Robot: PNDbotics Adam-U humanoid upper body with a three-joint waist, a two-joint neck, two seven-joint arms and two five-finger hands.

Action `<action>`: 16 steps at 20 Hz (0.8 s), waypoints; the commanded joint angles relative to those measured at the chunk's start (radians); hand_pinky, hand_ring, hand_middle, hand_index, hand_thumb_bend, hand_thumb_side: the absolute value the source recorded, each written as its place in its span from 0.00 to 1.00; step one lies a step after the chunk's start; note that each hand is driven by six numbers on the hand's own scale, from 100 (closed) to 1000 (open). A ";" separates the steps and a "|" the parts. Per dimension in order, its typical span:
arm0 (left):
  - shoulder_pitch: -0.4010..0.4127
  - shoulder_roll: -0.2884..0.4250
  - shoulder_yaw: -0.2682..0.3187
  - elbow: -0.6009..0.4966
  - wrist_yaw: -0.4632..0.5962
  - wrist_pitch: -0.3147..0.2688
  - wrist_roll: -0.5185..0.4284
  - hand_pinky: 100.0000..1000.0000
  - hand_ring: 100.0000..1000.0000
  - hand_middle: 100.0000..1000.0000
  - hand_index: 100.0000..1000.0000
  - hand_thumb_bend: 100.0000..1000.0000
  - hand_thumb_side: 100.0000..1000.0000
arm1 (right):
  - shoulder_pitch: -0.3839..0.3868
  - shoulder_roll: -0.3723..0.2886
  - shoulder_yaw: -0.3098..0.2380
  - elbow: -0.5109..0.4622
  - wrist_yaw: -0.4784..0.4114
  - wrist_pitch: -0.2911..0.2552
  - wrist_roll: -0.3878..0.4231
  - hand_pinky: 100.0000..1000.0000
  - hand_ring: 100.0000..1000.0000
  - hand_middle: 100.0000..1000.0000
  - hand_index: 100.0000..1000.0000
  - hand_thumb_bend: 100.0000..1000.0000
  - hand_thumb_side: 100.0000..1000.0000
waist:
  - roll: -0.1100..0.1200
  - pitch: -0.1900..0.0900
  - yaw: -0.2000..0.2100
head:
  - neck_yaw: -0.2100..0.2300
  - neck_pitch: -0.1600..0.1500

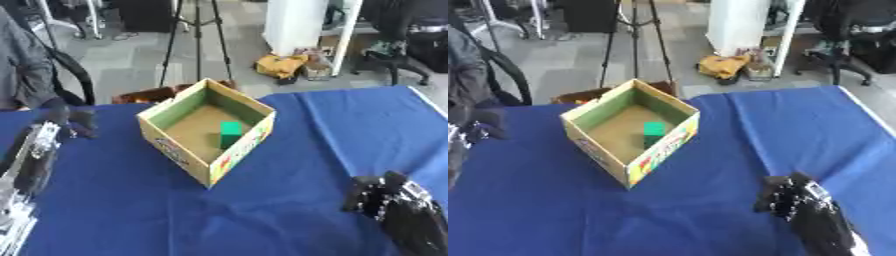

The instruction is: Pick up objects on the table and place them in the box.

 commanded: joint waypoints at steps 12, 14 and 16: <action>0.092 -0.036 0.070 -0.032 -0.004 0.009 0.017 0.59 0.83 0.46 0.63 0.20 1.00 | 0.003 -0.020 -0.014 -0.013 0.004 -0.011 -0.008 0.61 0.54 0.51 0.72 0.00 0.91 | -0.009 -0.017 0.018 | -0.002 0.019; 0.096 -0.043 0.072 -0.030 -0.007 0.010 0.013 0.59 0.83 0.46 0.63 0.20 1.00 | 0.004 -0.019 -0.015 -0.014 0.003 -0.012 -0.009 0.61 0.54 0.51 0.72 0.00 0.91 | -0.012 -0.016 0.018 | -0.002 0.024; 0.099 -0.050 0.072 -0.028 -0.010 0.011 0.009 0.59 0.83 0.45 0.63 0.20 1.00 | 0.005 -0.020 -0.015 -0.014 0.004 -0.013 -0.009 0.61 0.54 0.51 0.72 0.00 0.91 | -0.013 -0.016 0.019 | 0.002 0.032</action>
